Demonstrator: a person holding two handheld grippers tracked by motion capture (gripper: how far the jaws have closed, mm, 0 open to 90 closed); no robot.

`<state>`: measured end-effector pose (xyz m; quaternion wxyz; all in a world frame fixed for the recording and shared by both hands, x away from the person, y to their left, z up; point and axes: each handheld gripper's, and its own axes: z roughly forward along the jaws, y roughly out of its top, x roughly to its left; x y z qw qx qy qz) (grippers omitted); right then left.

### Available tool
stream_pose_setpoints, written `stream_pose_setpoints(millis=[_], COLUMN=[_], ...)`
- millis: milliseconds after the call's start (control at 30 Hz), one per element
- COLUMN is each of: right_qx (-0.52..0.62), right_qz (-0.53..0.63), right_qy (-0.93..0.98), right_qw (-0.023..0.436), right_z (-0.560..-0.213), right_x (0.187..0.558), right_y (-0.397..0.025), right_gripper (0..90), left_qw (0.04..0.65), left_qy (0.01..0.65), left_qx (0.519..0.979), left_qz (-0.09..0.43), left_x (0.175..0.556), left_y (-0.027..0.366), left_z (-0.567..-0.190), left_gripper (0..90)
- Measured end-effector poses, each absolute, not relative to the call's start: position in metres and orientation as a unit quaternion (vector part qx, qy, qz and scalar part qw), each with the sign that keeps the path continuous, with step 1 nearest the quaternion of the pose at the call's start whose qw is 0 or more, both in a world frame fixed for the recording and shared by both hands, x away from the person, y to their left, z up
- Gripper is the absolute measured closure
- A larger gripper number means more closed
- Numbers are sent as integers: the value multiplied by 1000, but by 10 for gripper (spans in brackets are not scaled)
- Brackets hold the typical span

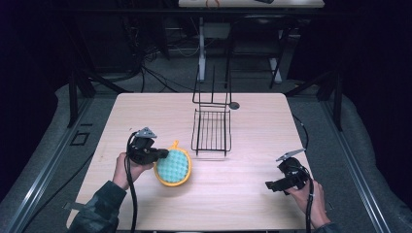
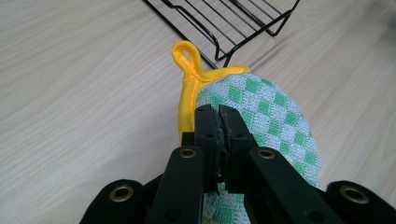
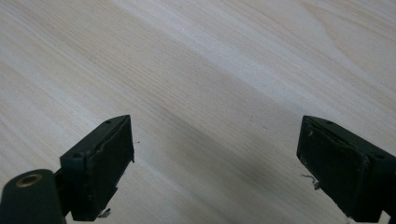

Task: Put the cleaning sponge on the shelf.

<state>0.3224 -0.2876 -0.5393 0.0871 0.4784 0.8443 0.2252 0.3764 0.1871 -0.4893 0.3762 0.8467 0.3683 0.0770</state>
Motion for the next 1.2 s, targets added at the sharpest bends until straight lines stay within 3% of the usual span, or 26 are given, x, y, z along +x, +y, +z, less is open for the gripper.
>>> stream_pose_setpoints(millis=[567, 1200], right_qx=[482, 478], right_qz=[221, 218], right_qy=[843, 846], right_qw=[89, 87], right_z=[-541, -542], right_x=[323, 323], right_y=[-286, -285], right_gripper=[37, 39], left_qw=[412, 424], left_qy=[359, 353], left_qx=[834, 831], left_qz=[70, 72], left_x=[377, 384], left_y=[178, 170], left_z=[-475, -468], left_gripper=[871, 872])
